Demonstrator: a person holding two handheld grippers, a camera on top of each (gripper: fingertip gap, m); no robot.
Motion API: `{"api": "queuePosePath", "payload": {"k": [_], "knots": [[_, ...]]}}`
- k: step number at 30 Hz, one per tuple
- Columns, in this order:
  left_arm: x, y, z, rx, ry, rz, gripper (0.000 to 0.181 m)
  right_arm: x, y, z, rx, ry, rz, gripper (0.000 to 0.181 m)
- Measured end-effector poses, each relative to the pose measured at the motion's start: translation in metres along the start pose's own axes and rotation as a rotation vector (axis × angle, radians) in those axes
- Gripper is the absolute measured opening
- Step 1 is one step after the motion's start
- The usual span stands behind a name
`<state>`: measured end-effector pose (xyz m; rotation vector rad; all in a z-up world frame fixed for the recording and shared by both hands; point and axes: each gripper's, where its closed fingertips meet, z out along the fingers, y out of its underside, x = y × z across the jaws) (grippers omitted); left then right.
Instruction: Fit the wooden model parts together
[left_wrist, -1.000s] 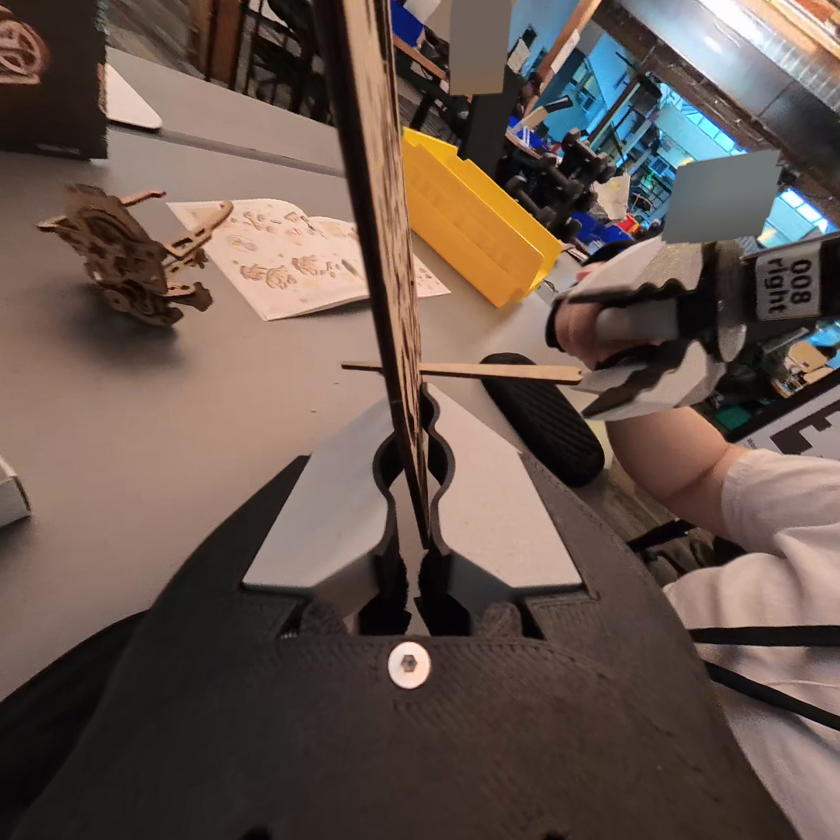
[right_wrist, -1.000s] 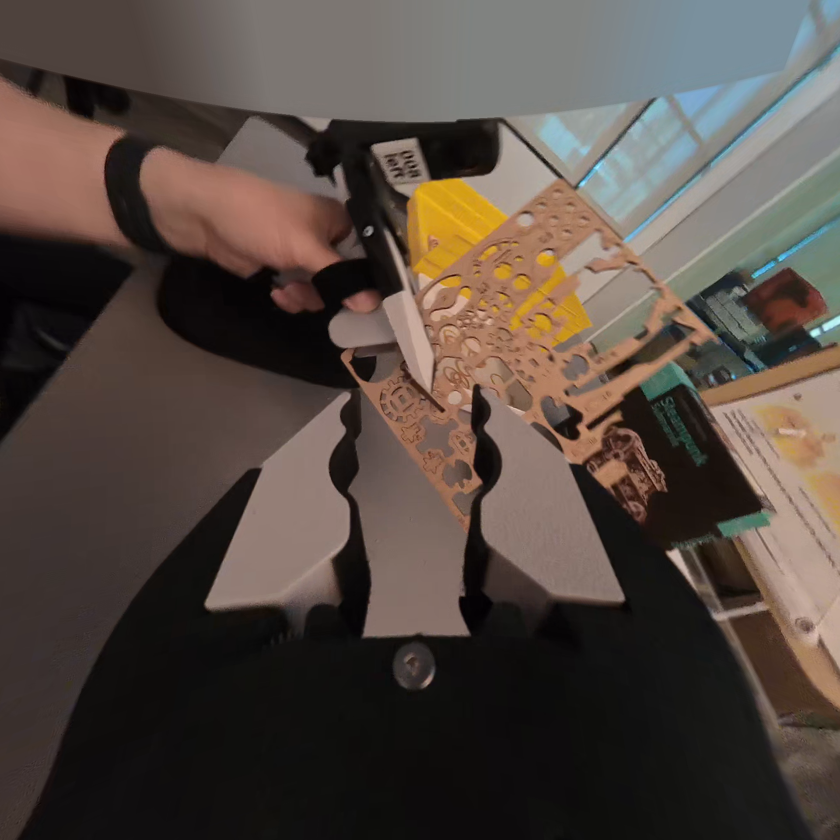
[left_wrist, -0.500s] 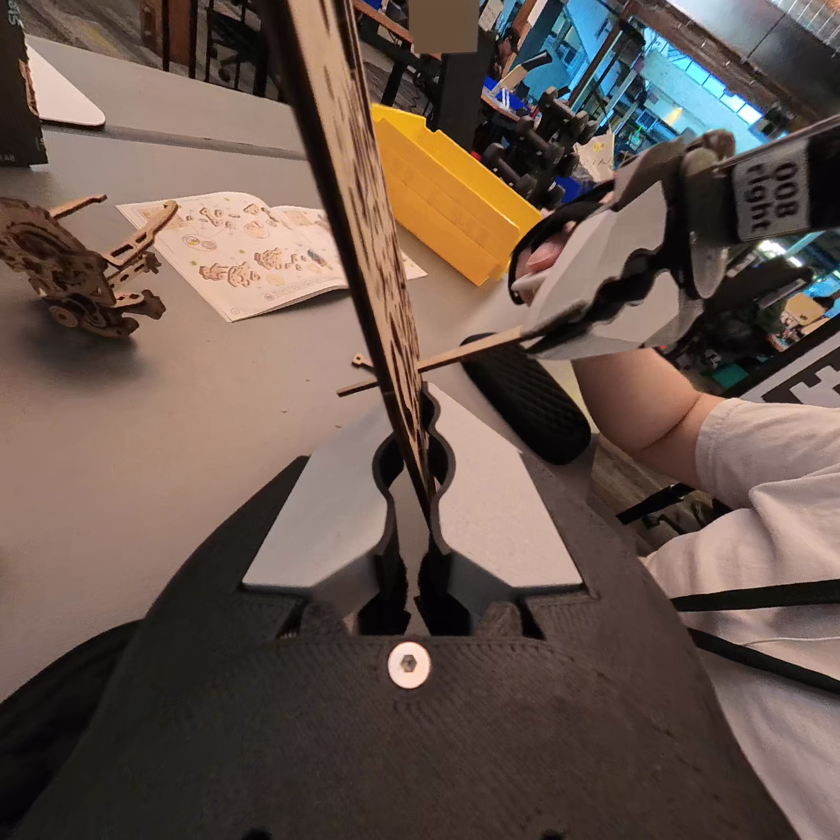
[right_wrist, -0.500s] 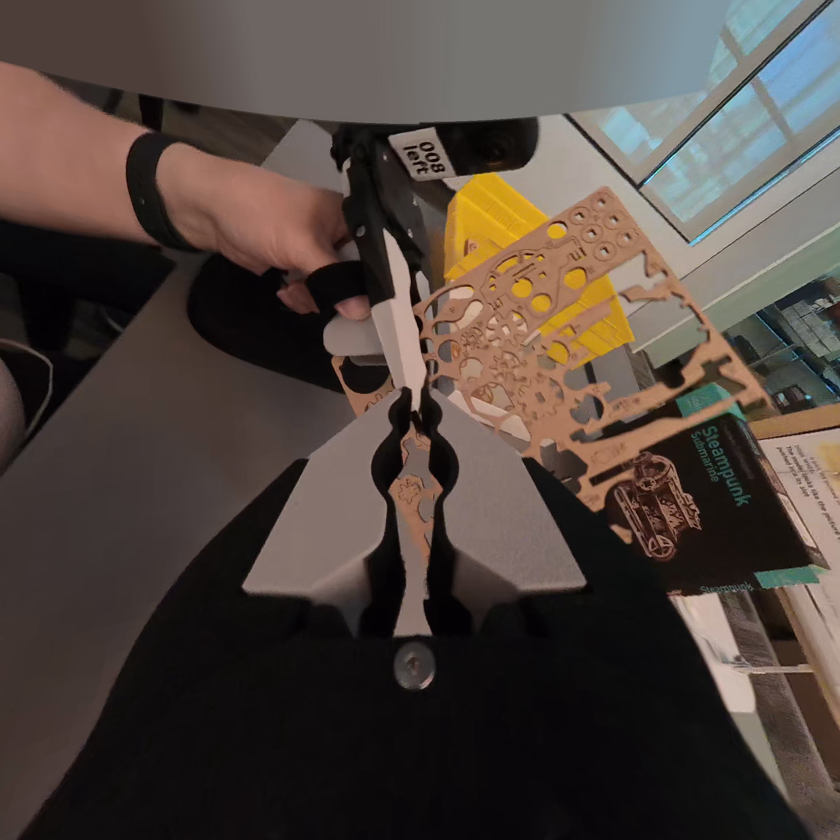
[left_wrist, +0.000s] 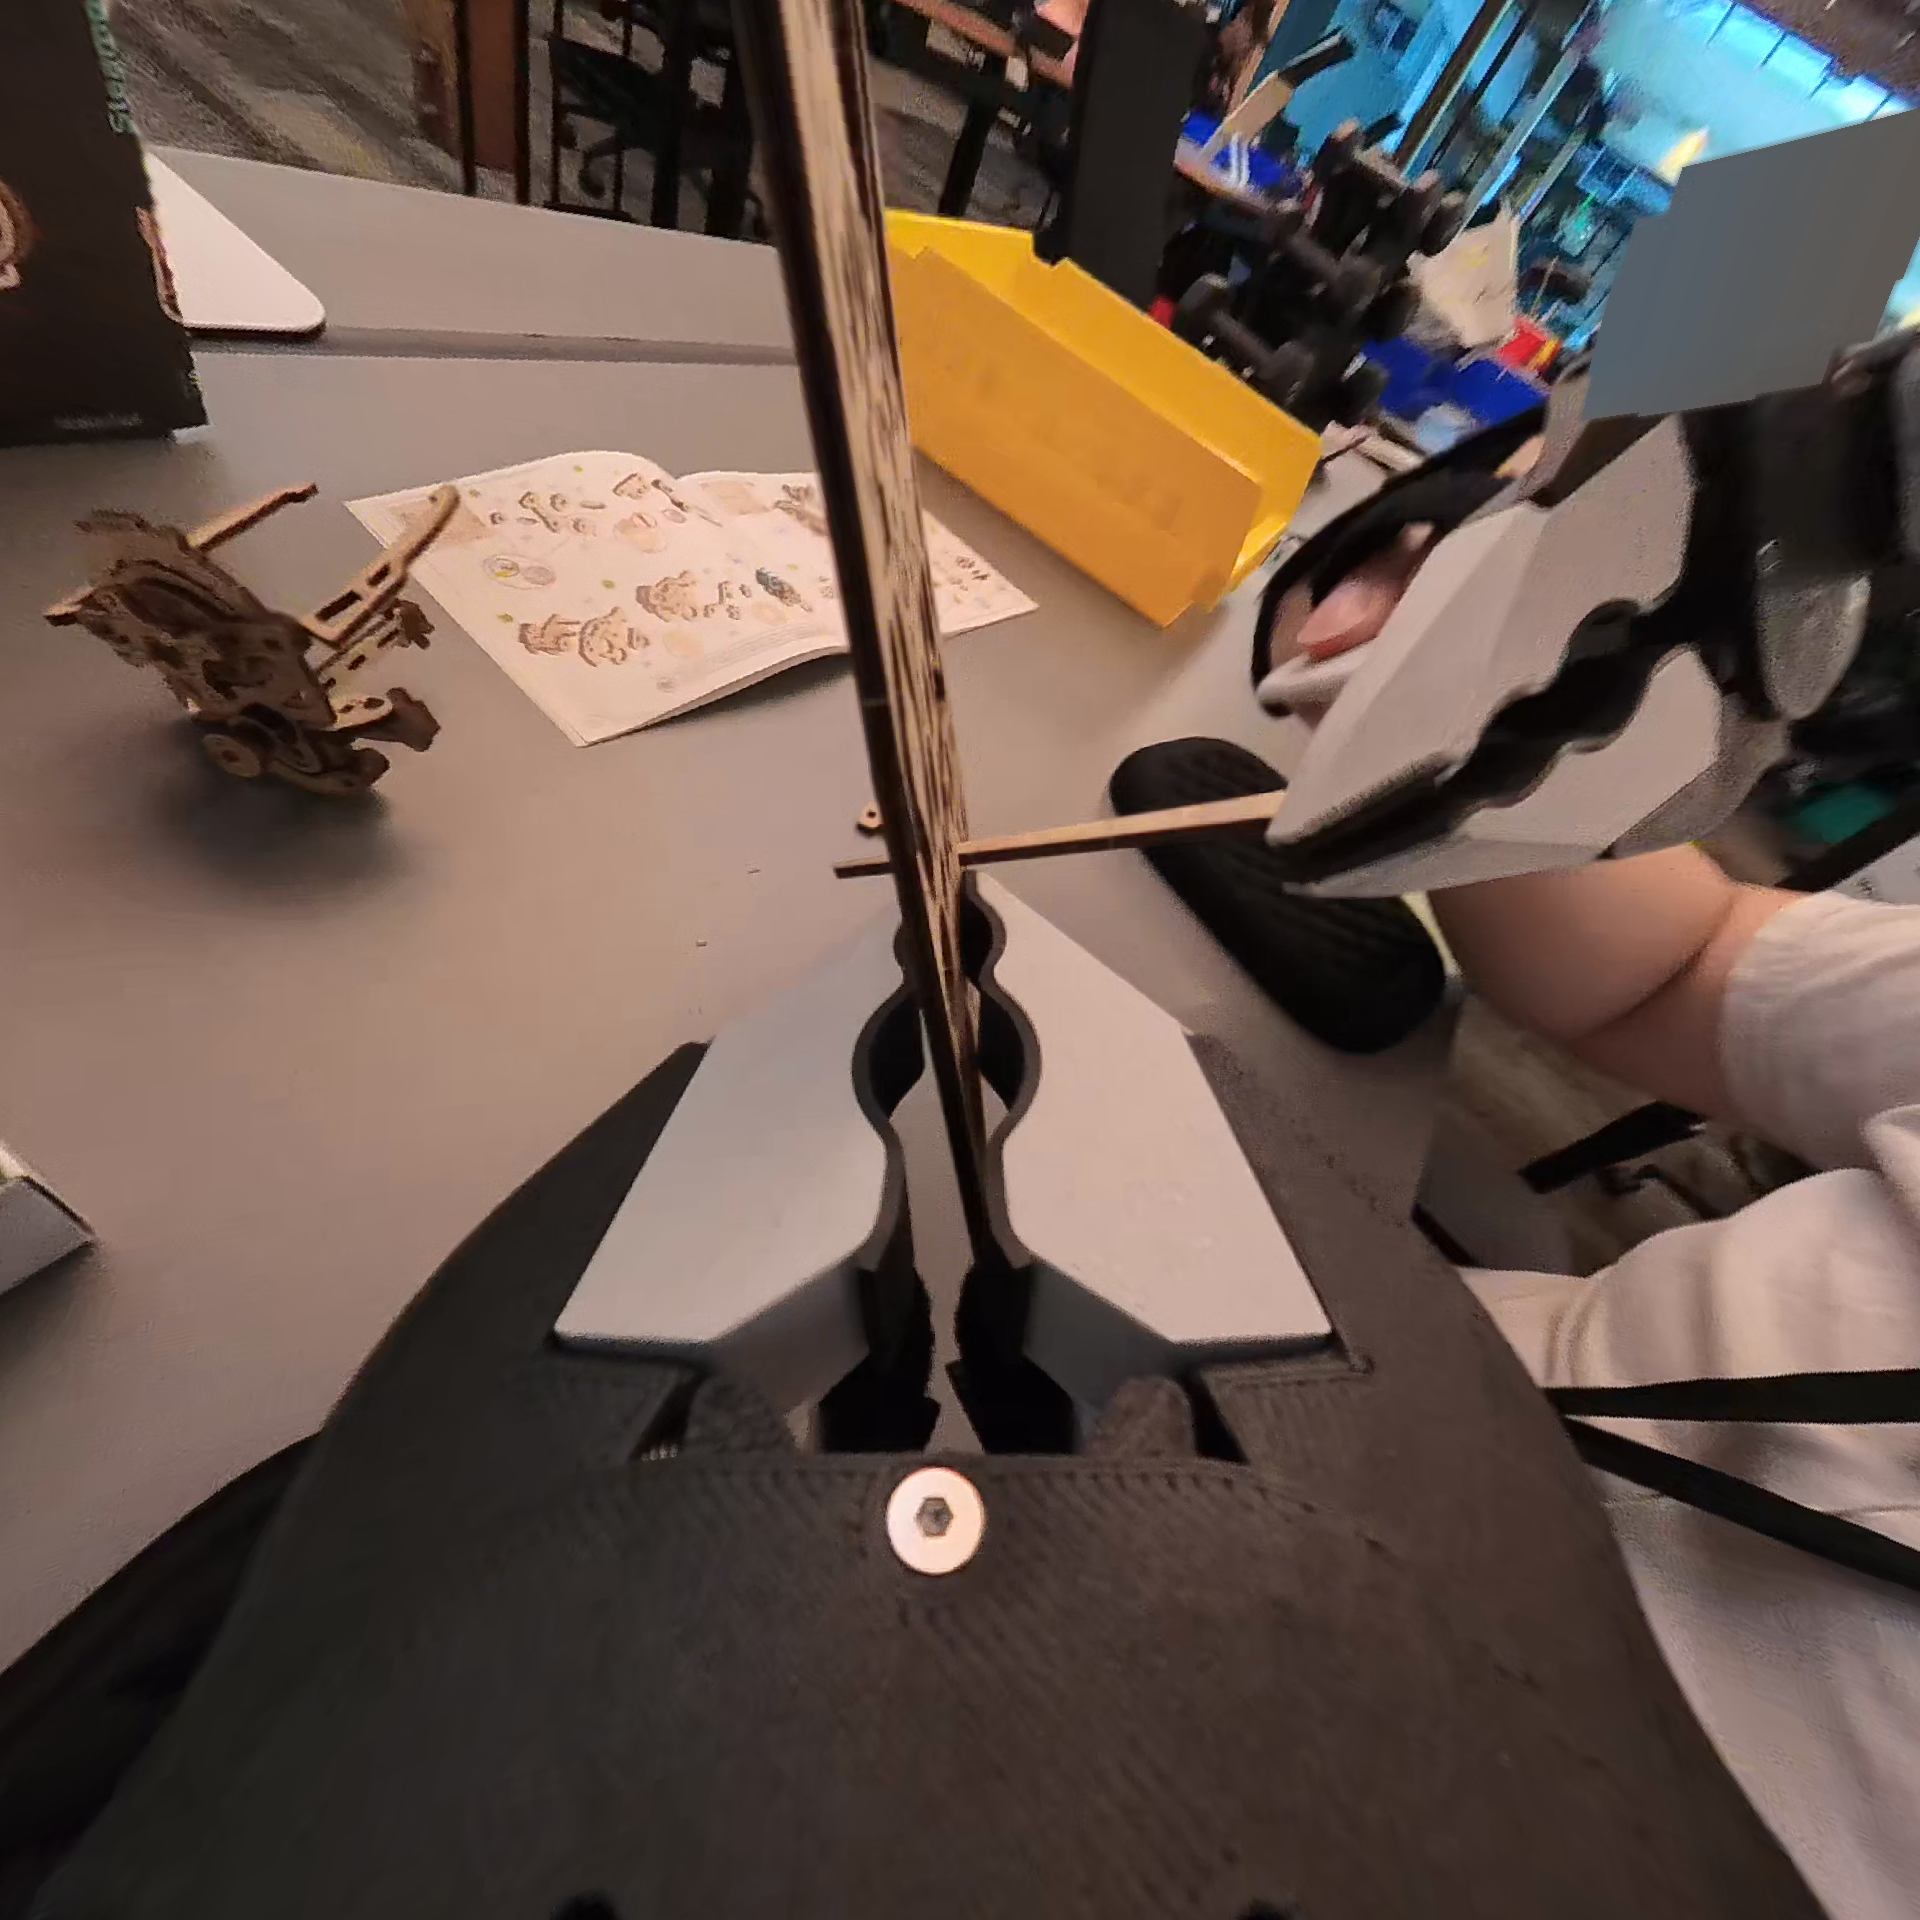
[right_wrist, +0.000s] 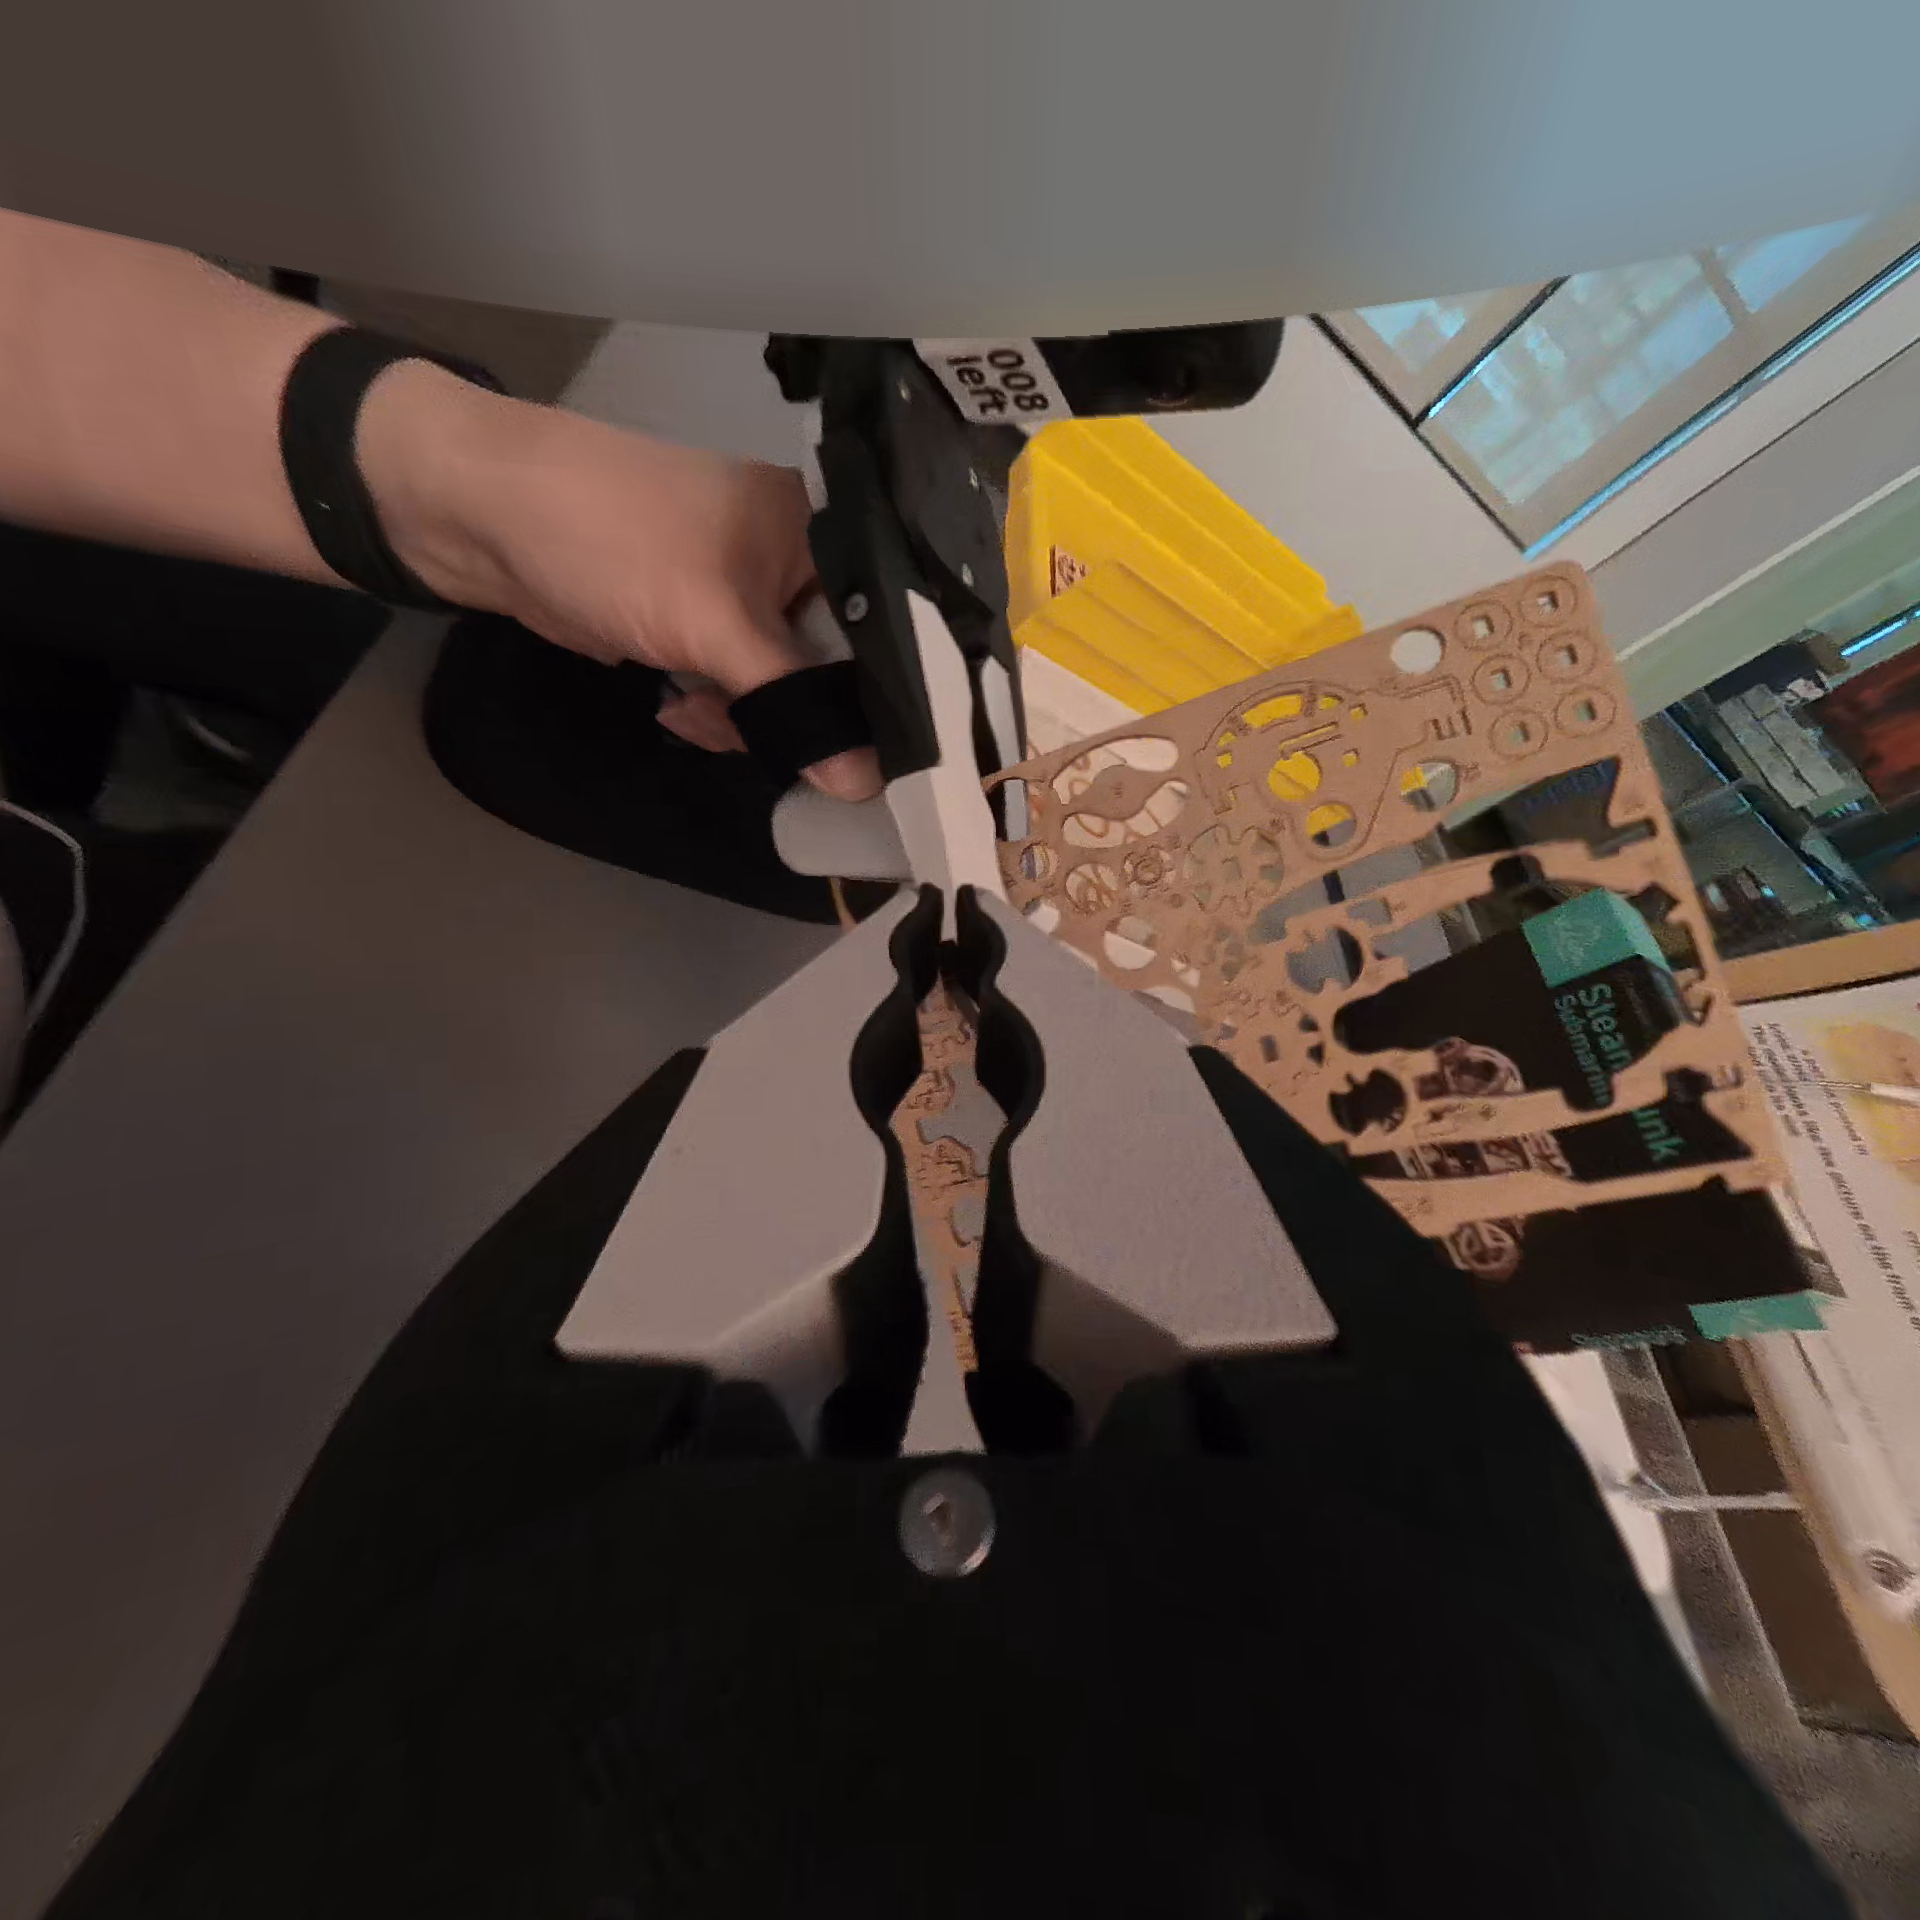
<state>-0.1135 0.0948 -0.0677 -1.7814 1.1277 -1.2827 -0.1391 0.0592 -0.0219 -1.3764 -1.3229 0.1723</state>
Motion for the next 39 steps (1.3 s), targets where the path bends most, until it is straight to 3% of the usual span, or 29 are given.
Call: {"api": "queuePosePath", "payload": {"k": [5, 10, 13, 19, 23, 32, 36, 39], "knots": [[0.008, -0.004, -0.001, 0.032, 0.072, -0.044, 0.001, 0.020, -0.004, -0.011, 0.016, -0.049, 0.079, 0.001], [0.013, -0.012, -0.011, 0.108, 0.180, -0.152, 0.000, 0.030, 0.000, -0.027, 0.142, -0.089, 0.249, 0.002], [0.013, -0.022, -0.020, 0.176, 0.234, -0.210, 0.000, 0.020, -0.002, -0.032, 0.230, -0.076, 0.242, 0.002], [-0.001, -0.018, -0.014, 0.137, 0.100, -0.132, 0.000, -0.003, 0.000, -0.008, 0.118, 0.001, 0.107, 0.003], [0.005, -0.008, 0.001, 0.055, 0.043, -0.030, 0.001, 0.013, -0.007, -0.003, 0.052, -0.007, 0.095, 0.000], [0.013, -0.019, -0.011, 0.142, 0.162, -0.132, 0.001, 0.038, 0.001, -0.026, 0.142, -0.127, 0.308, 0.001], [0.007, -0.025, -0.019, 0.193, 0.165, -0.169, 0.000, 0.020, 0.005, -0.027, 0.188, -0.064, 0.239, 0.002], [0.001, -0.029, -0.023, 0.218, 0.142, -0.177, 0.000, 0.004, 0.009, -0.017, 0.135, 0.025, 0.106, 0.003]]}}
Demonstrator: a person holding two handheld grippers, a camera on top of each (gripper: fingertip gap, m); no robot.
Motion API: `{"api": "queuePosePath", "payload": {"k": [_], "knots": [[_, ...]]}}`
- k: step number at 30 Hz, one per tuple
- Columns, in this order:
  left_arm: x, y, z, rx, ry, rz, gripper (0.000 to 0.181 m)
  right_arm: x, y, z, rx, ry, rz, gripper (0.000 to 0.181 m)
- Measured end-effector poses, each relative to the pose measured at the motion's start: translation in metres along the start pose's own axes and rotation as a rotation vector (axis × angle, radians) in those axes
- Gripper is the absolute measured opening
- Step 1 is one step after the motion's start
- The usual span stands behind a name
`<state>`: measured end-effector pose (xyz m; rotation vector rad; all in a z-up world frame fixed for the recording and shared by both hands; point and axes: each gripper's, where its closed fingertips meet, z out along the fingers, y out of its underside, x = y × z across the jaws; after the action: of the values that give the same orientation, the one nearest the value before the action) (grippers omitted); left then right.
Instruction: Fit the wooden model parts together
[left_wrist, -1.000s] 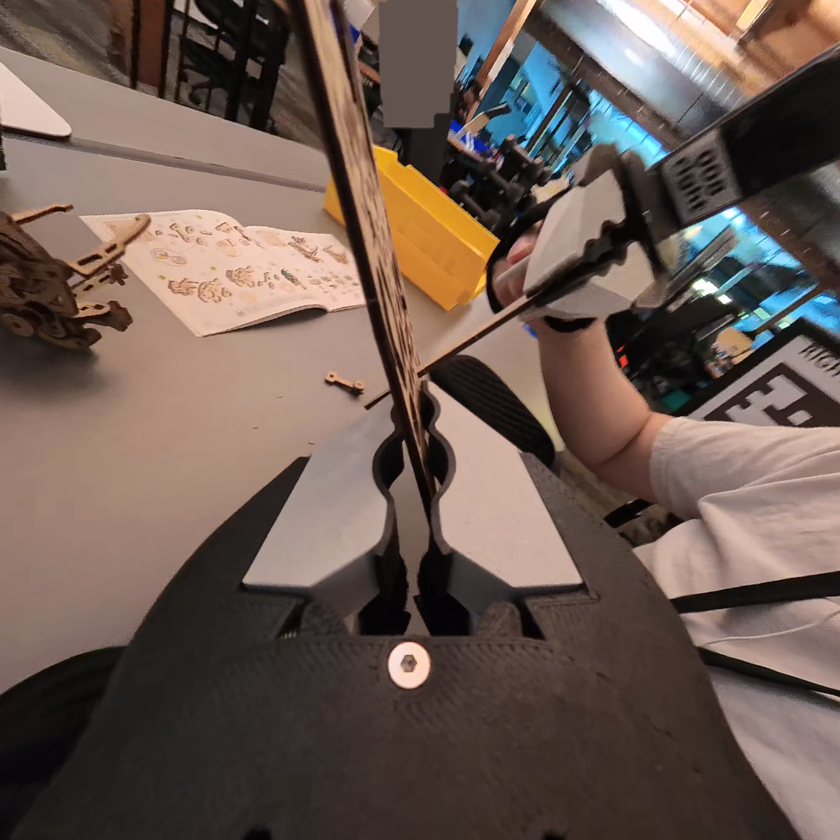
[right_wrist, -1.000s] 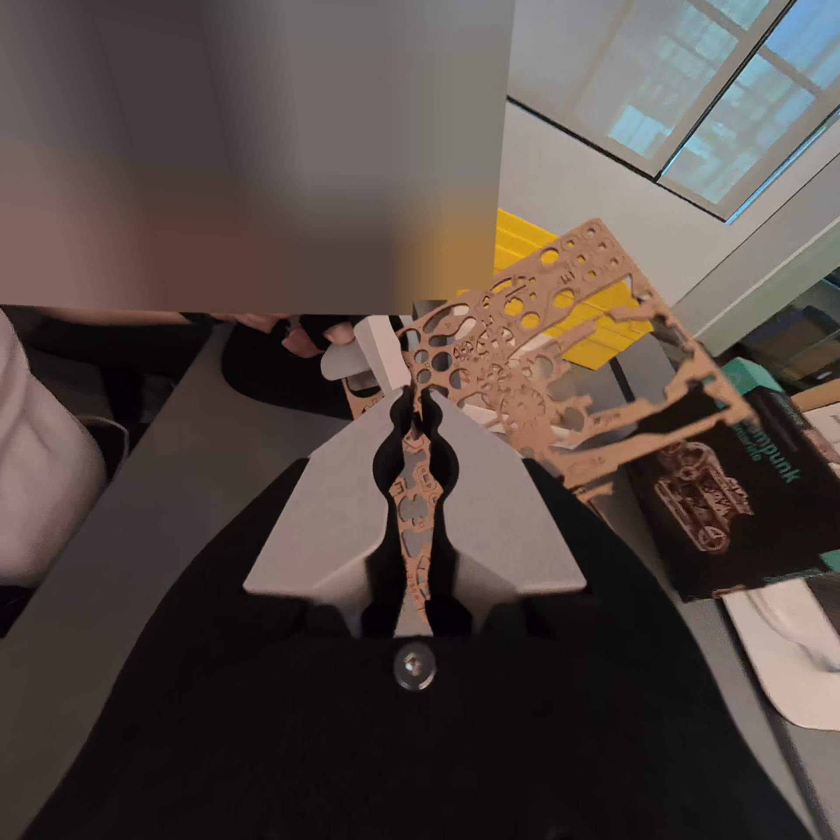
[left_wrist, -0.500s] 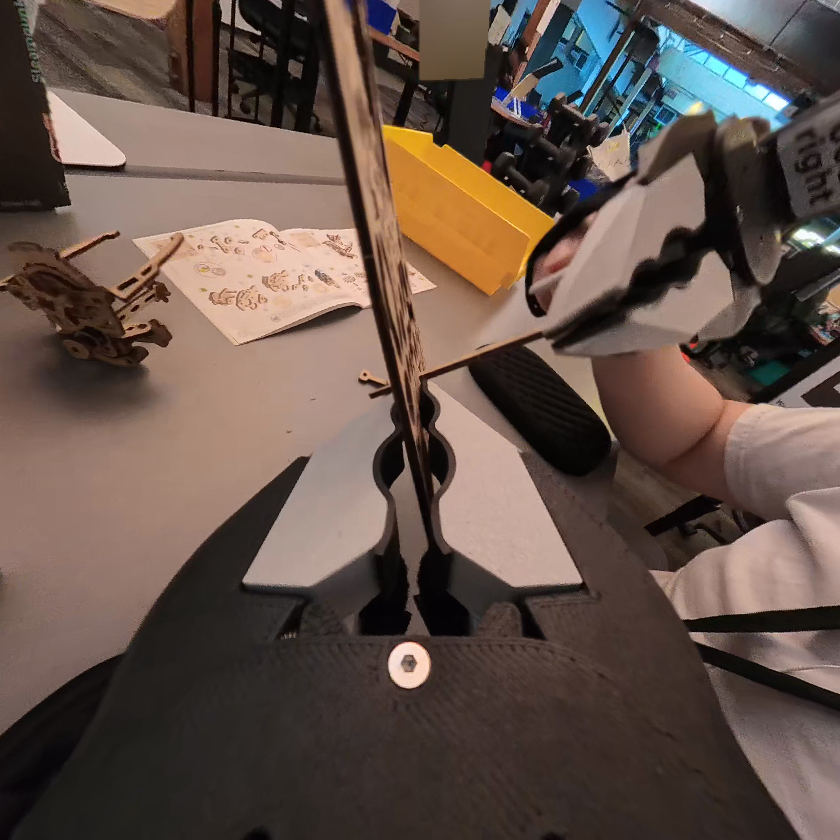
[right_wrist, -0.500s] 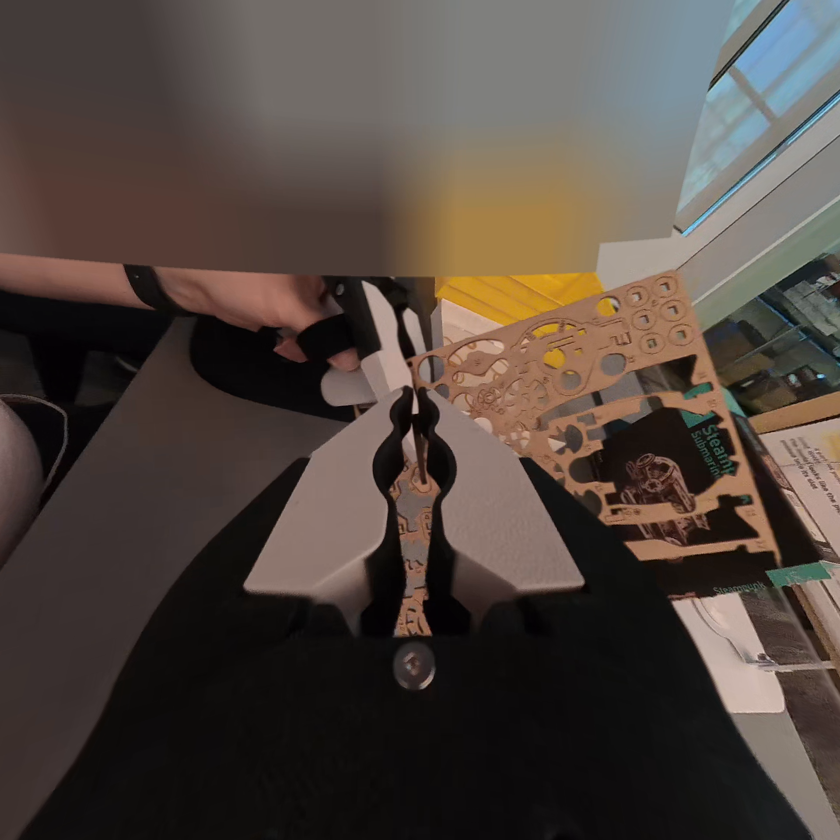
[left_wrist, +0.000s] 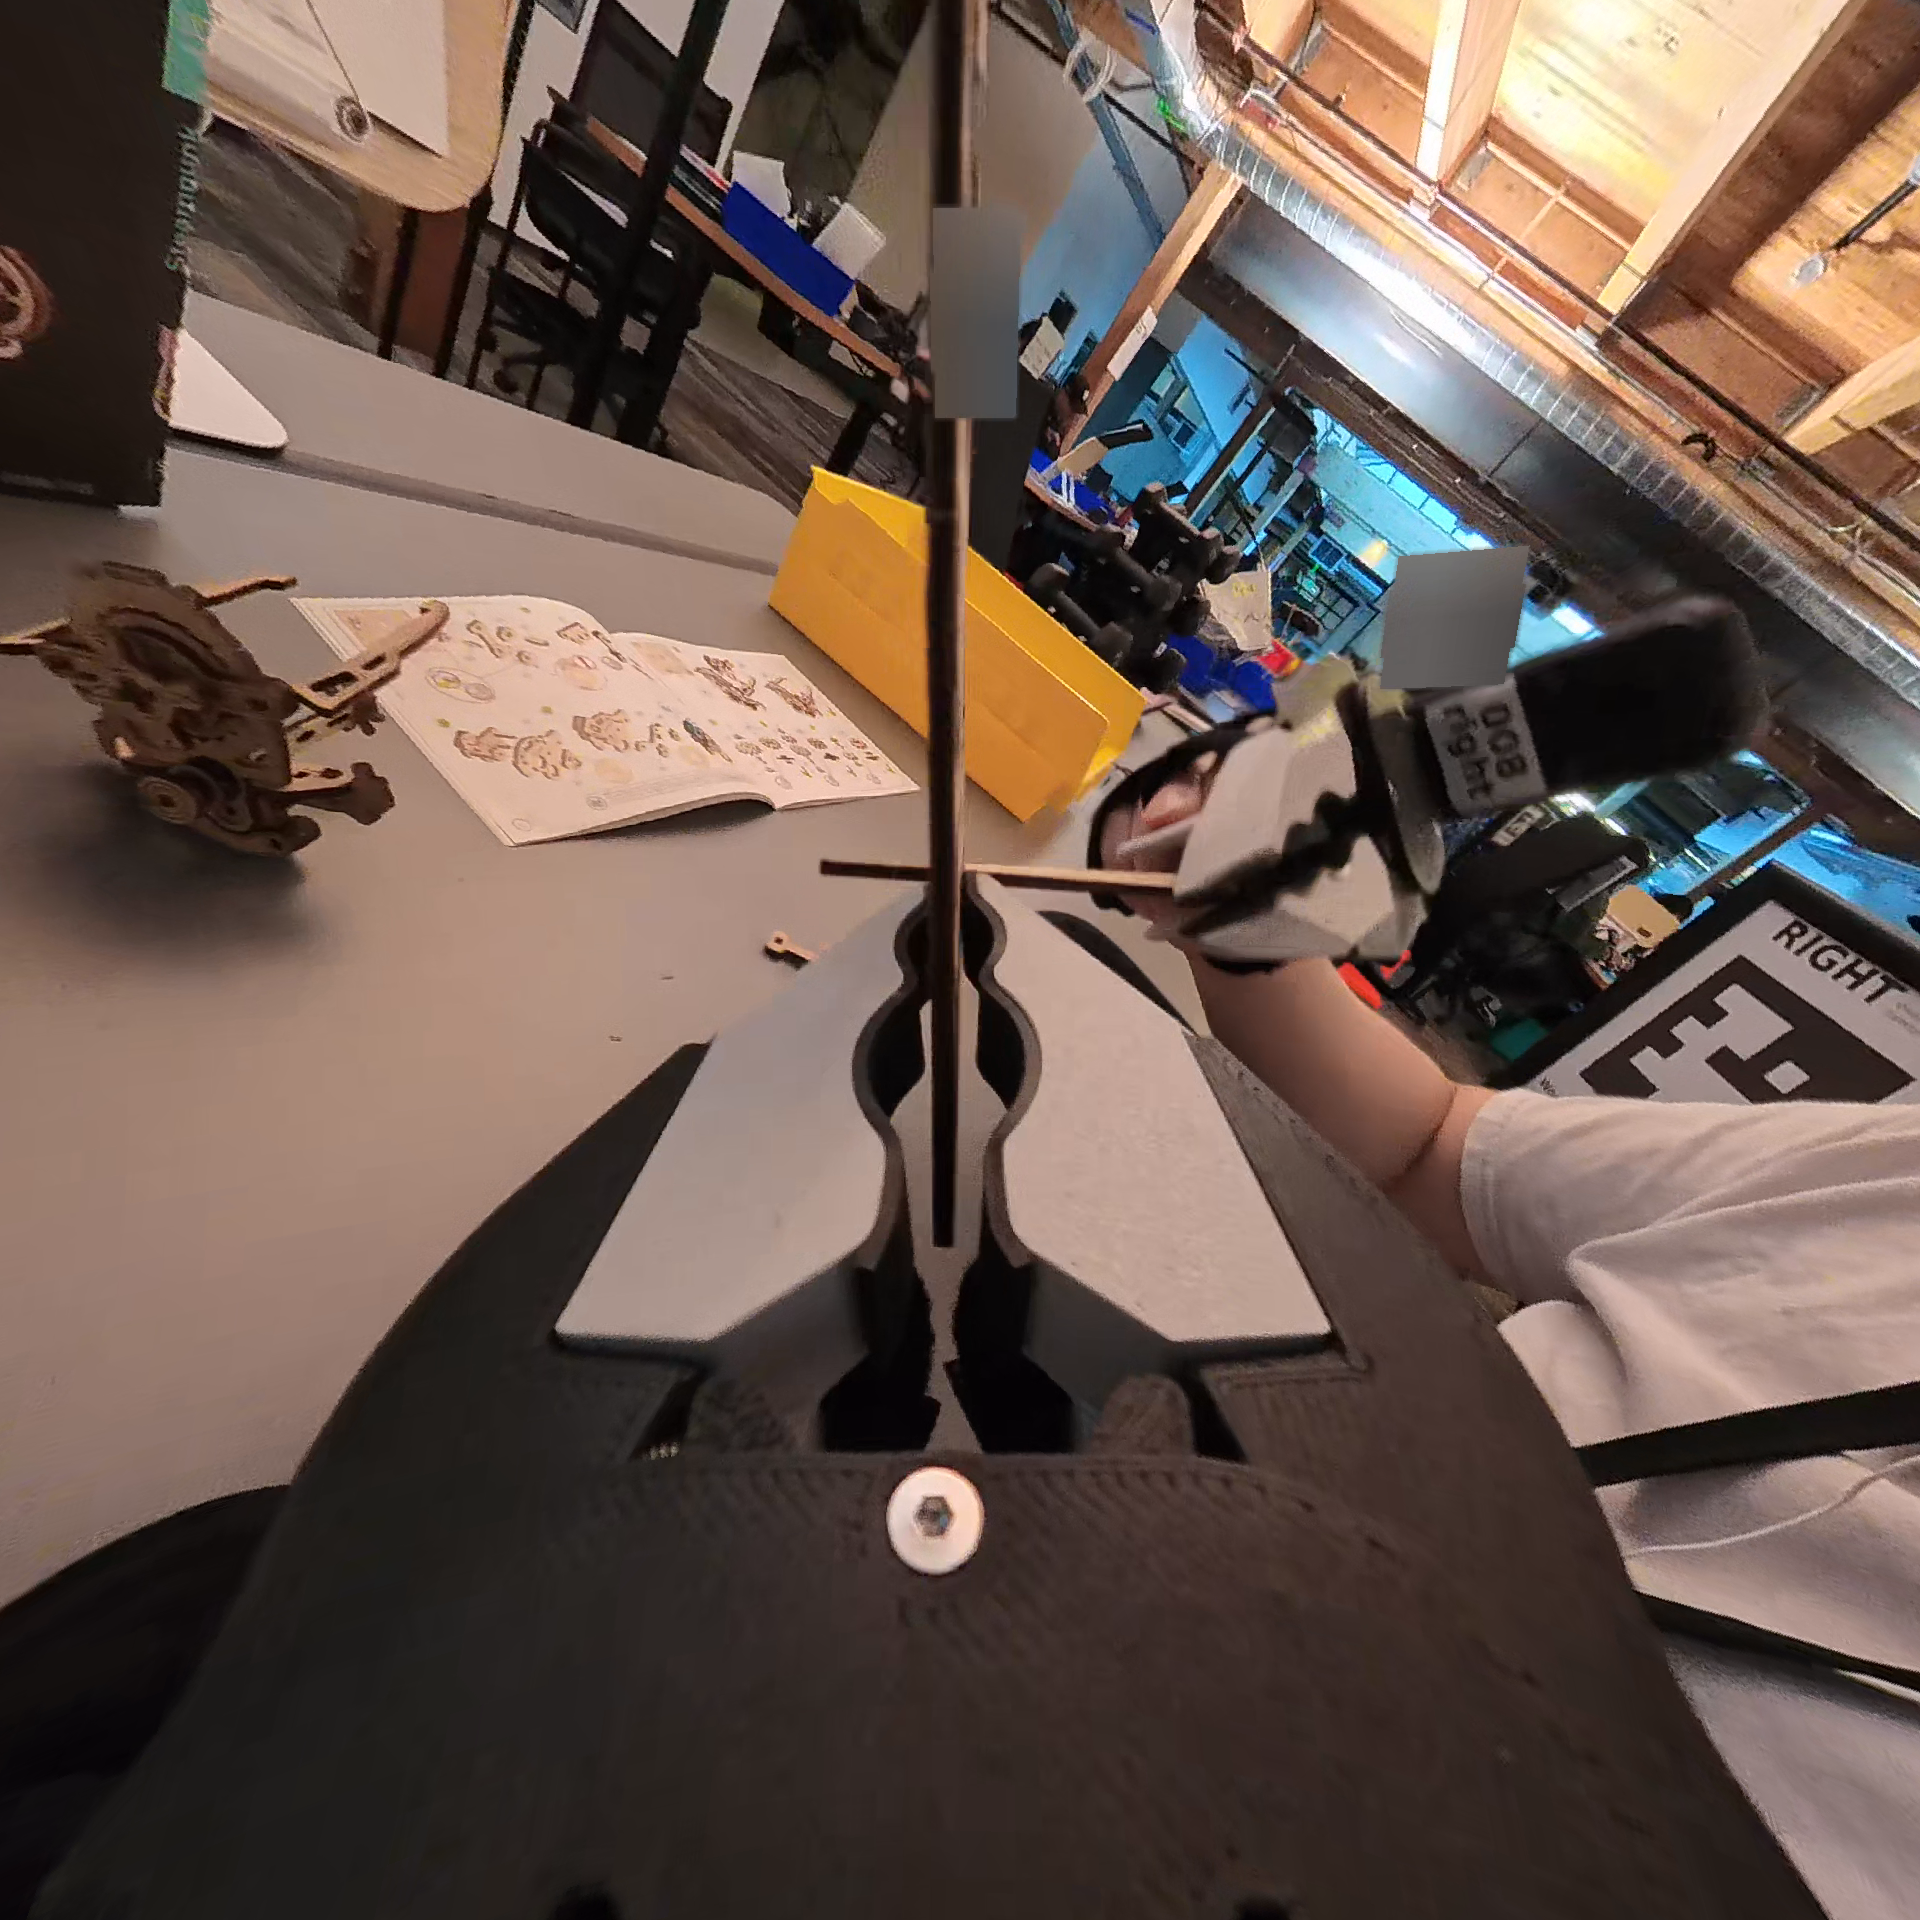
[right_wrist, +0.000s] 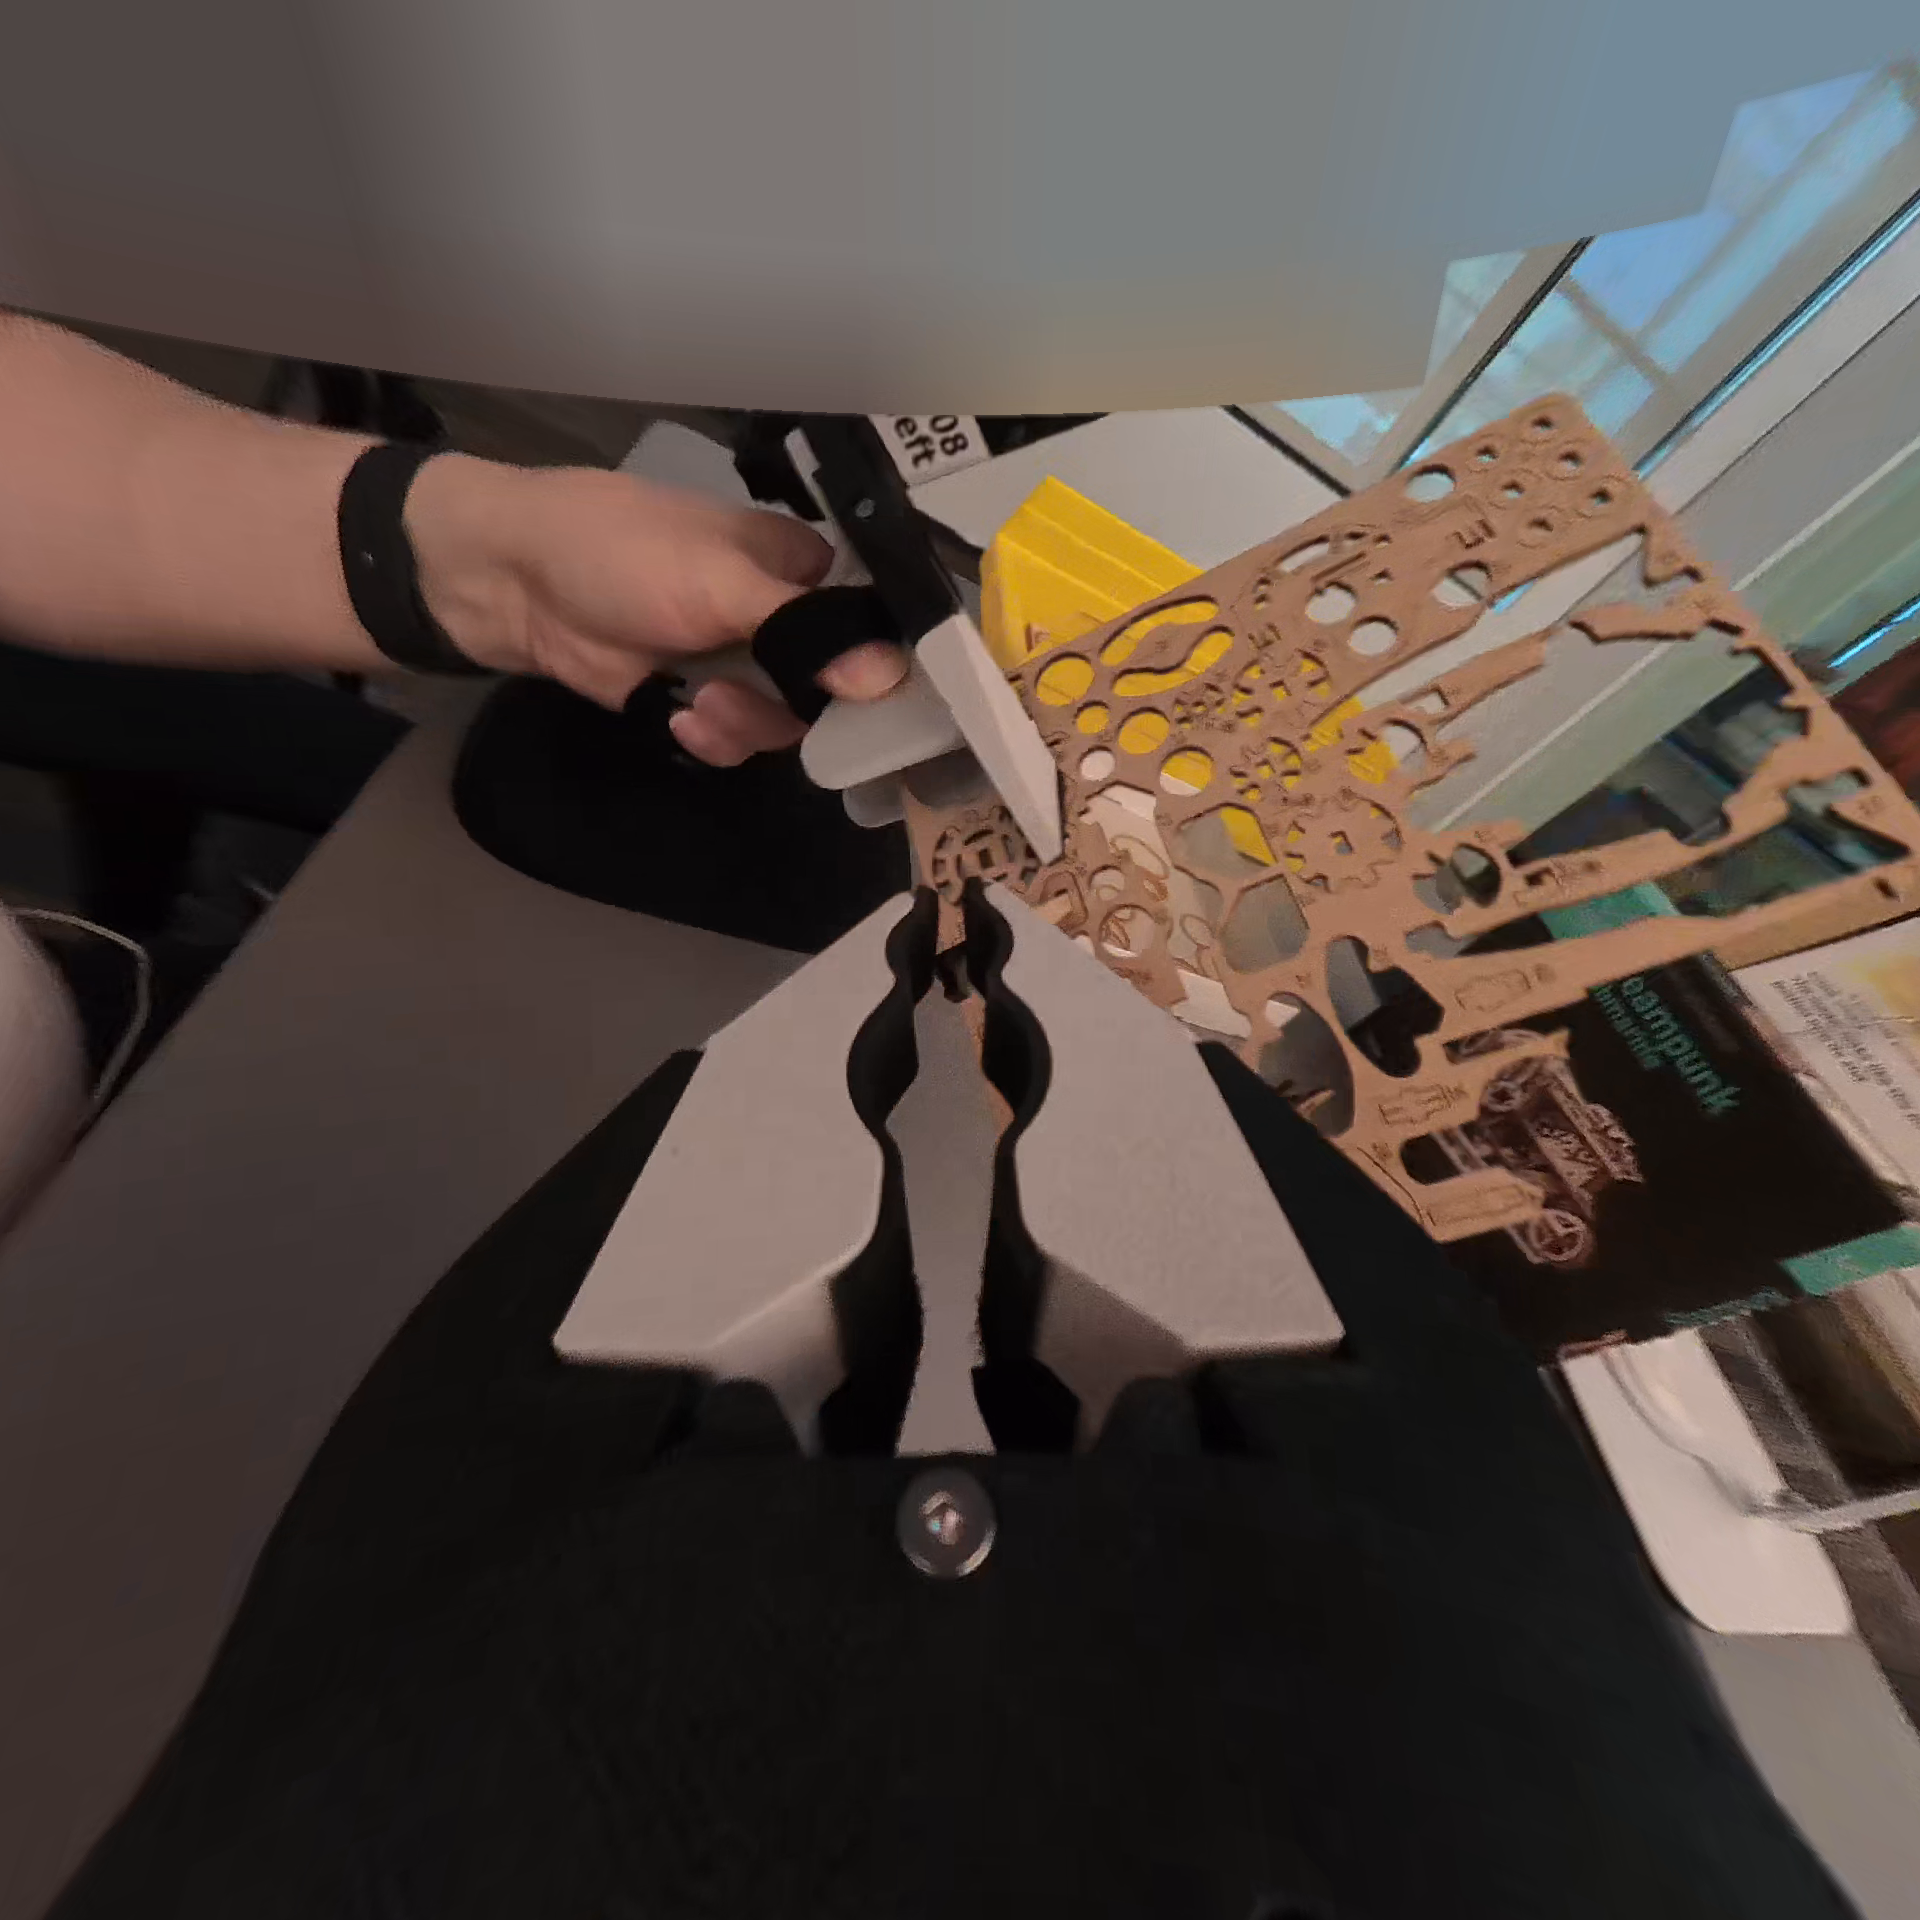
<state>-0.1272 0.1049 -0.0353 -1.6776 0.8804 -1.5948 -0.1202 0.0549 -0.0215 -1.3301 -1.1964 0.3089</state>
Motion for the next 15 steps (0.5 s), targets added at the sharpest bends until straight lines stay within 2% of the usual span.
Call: {"api": "queuePosePath", "payload": {"k": [6, 9, 15], "knots": [[-0.008, 0.013, 0.013, -0.076, -0.120, 0.114, 0.000, -0.003, -0.008, 0.020, -0.121, 0.009, -0.098, 0.002], [-0.009, 0.019, 0.020, -0.120, -0.175, 0.188, 0.001, 0.012, -0.009, 0.023, -0.199, -0.007, -0.089, 0.001], [-0.003, 0.012, 0.015, -0.066, -0.107, 0.104, 0.001, 0.032, -0.009, 0.006, -0.120, -0.089, 0.096, 0.000]]}}
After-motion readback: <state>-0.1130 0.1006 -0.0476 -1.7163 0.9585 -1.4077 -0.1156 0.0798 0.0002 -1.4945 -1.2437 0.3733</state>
